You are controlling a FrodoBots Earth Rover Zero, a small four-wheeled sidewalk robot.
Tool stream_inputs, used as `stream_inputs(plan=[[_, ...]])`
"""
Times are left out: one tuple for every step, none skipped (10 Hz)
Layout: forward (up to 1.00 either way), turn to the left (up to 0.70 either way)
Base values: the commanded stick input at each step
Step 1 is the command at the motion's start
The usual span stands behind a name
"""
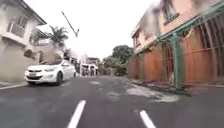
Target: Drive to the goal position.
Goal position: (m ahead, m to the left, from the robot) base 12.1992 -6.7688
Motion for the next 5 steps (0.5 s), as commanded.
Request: stream_inputs(plan=[[1.00,-0.11],[1.00,-0.32],[1.00,-0.40],[1.00,-0.06],[1.00,0.18]])
